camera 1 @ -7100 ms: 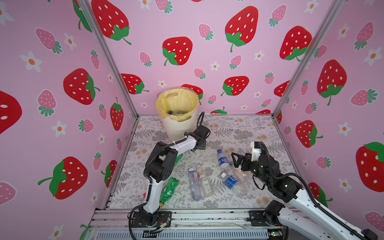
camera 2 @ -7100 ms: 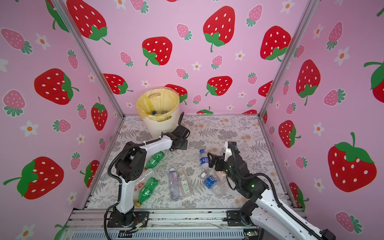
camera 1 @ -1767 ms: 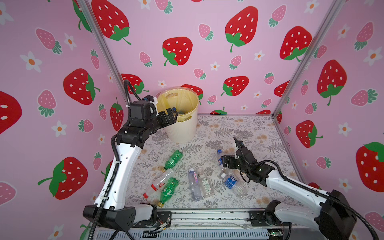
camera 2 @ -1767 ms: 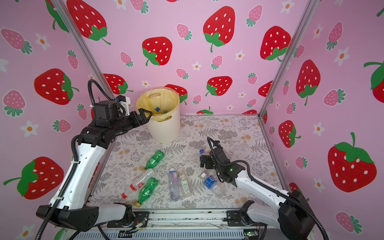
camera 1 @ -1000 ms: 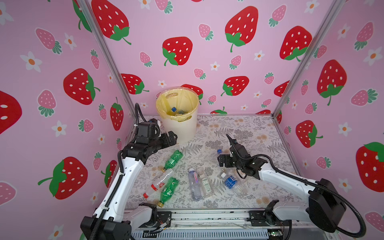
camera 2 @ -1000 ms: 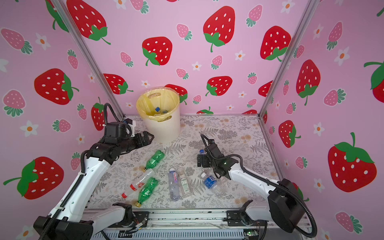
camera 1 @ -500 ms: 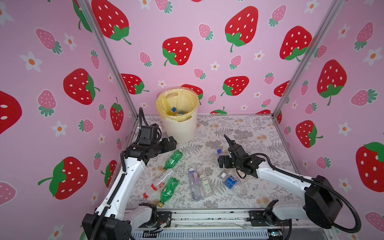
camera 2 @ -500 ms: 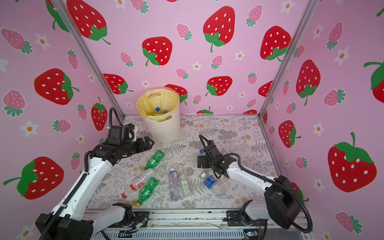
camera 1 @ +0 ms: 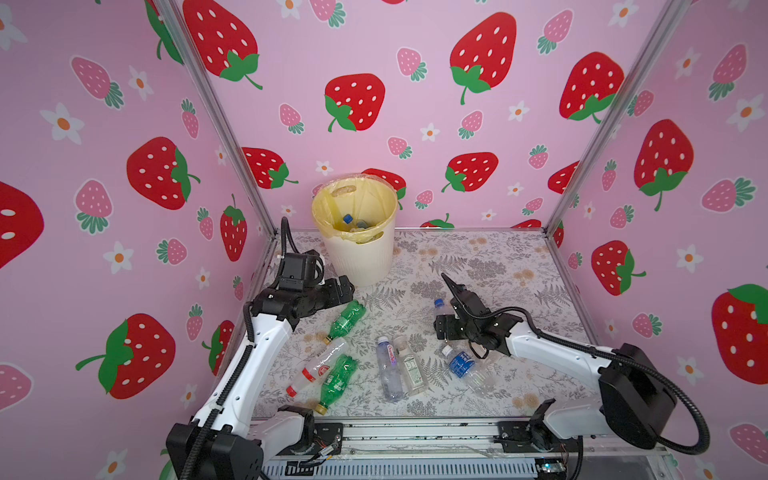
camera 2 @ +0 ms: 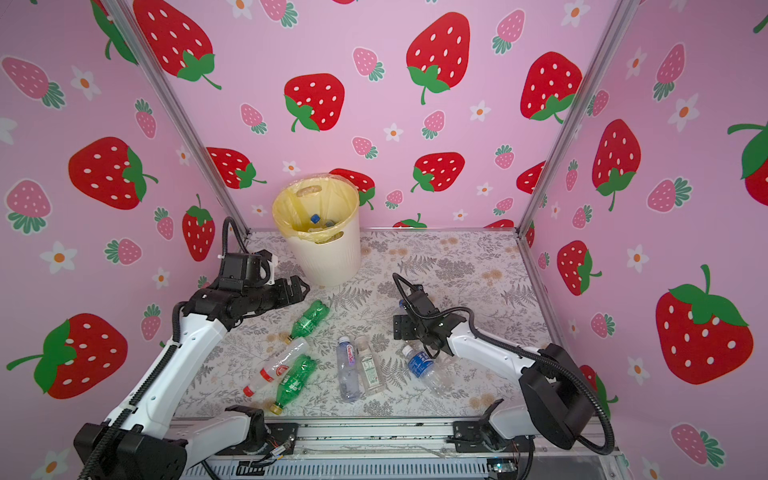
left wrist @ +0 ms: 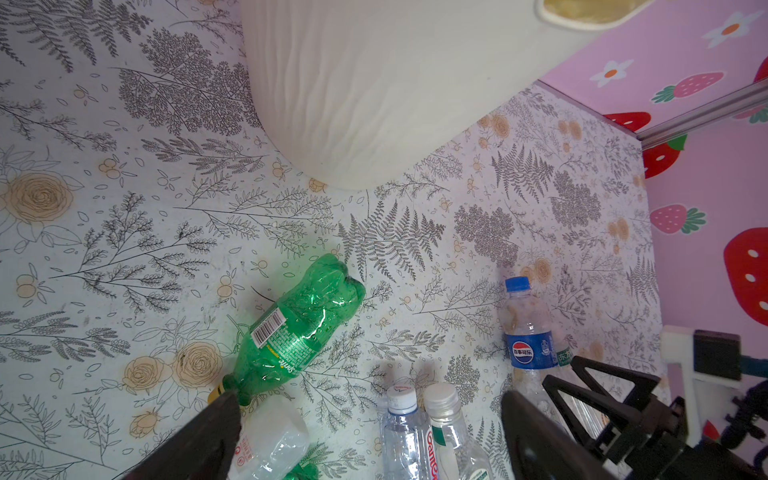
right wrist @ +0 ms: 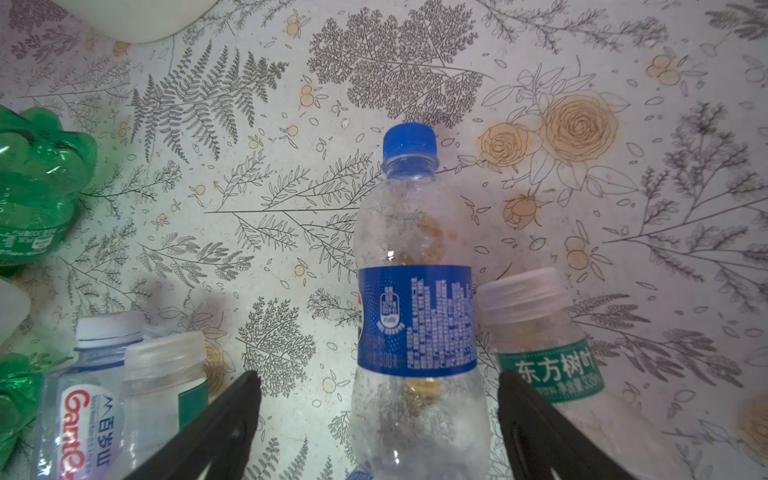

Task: Throw the plastic bottles in the bin
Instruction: 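Lower the left gripper beside the bin while the right gripper descends onto the blue-labelled bottle, then close the right gripper around the clear blue-labelled bottle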

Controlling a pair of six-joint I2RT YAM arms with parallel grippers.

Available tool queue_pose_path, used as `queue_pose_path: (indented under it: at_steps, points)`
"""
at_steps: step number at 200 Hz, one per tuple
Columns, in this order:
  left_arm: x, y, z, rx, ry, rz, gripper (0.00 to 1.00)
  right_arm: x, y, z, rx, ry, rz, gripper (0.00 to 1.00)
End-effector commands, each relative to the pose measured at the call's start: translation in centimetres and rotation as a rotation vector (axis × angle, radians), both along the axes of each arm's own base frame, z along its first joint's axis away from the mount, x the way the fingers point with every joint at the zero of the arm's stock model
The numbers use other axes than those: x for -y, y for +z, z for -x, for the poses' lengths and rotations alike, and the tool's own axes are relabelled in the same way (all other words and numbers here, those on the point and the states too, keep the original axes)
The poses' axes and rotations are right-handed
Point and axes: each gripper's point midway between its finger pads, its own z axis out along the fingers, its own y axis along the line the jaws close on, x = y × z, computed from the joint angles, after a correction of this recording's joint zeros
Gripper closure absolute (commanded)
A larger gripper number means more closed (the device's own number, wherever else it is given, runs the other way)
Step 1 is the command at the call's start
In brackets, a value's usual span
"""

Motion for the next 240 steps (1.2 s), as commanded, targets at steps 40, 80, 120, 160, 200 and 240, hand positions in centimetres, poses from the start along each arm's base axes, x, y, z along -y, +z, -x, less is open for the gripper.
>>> queue_pose_path:
  at_steps: [40,80,120,160,200,240]
  points:
    - [-0.1,-0.4,0.2,-0.014,-0.005,0.016,0.01,0.2,-2.6,0.4,-0.038,0.004,0.051,0.18]
    - [-0.4,-0.4,0.2,-0.010,0.003,0.025,0.01,-0.9,-3.0,0.0,-0.043,0.022,0.030,0.22]
    - [-0.6,-0.5,0.2,-0.014,0.011,0.036,0.01,-1.7,-3.5,-0.8,-0.042,0.026,0.036,0.27]
    - [-0.7,-0.5,0.2,-0.011,0.018,0.046,0.01,-2.0,-3.6,-1.2,-0.030,0.020,0.035,0.39]
    - [-1.0,-0.5,0.2,-0.010,0.026,0.047,0.01,-2.2,-3.1,-1.2,-0.022,0.021,0.015,0.46]
    - [-1.1,-0.6,0.0,-0.007,0.039,0.063,0.01,-2.2,-0.9,-1.6,0.030,0.001,-0.034,0.47]
